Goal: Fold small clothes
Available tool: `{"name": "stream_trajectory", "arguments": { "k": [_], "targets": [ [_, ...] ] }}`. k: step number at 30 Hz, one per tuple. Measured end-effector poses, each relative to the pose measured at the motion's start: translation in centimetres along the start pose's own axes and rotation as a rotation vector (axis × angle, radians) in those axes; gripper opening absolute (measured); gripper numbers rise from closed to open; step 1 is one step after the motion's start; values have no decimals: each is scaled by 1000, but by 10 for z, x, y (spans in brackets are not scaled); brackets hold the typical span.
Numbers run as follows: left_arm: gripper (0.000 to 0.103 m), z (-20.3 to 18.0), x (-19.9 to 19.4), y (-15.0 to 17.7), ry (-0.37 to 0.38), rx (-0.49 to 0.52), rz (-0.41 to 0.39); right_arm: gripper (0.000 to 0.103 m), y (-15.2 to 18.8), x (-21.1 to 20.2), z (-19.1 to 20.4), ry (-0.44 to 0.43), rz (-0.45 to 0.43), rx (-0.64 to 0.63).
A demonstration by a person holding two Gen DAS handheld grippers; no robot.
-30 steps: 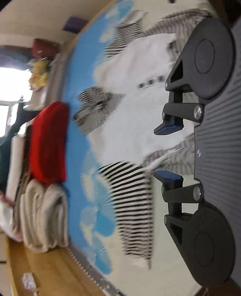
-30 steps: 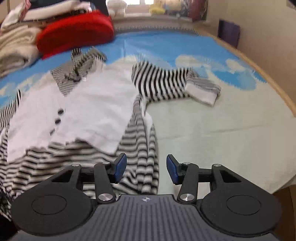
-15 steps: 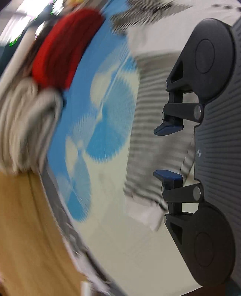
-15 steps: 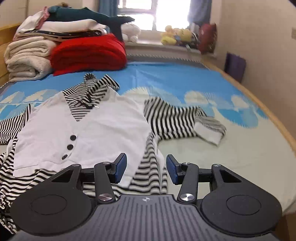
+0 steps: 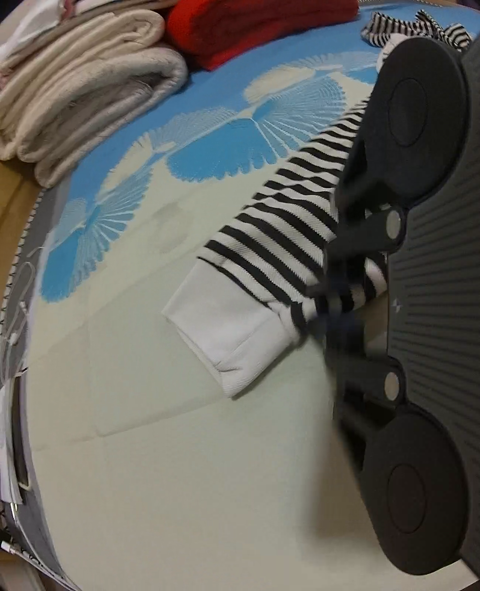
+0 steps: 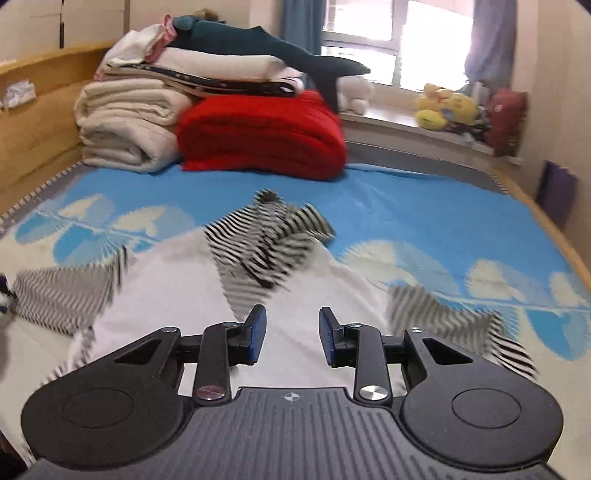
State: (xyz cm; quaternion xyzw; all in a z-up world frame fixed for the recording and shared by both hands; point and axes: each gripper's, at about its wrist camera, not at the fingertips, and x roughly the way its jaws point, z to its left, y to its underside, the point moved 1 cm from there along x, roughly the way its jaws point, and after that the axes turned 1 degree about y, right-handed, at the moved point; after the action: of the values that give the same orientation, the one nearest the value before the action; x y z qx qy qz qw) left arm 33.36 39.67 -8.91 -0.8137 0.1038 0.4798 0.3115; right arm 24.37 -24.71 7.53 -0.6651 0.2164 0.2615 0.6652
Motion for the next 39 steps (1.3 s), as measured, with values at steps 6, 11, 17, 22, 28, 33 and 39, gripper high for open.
{"name": "stream_trajectory", "arguments": {
  "k": [6,11,17,22,28,33,39],
  "targets": [
    [5,-64,-27,16,-65,174,-135,34,4,61,1,-12,60,26],
    [5,-156,-72,56,63,313,-169,33,22,98,-14,64,231,132],
    [5,-277,-132,172,404,555,-54,33,18,112,-34,12,247,242],
    [18,-340,-147,268,696,757,235,33,25,126,-63,42,292,370],
    [38,-341,-134,243,592,672,155,33,30,146,-75,31,343,503],
    [38,-337,-104,215,338,650,91,34,36,169,-63,35,392,500],
    [38,-335,-98,182,294,583,73,34,55,201,-66,63,475,624]
  ]
}}
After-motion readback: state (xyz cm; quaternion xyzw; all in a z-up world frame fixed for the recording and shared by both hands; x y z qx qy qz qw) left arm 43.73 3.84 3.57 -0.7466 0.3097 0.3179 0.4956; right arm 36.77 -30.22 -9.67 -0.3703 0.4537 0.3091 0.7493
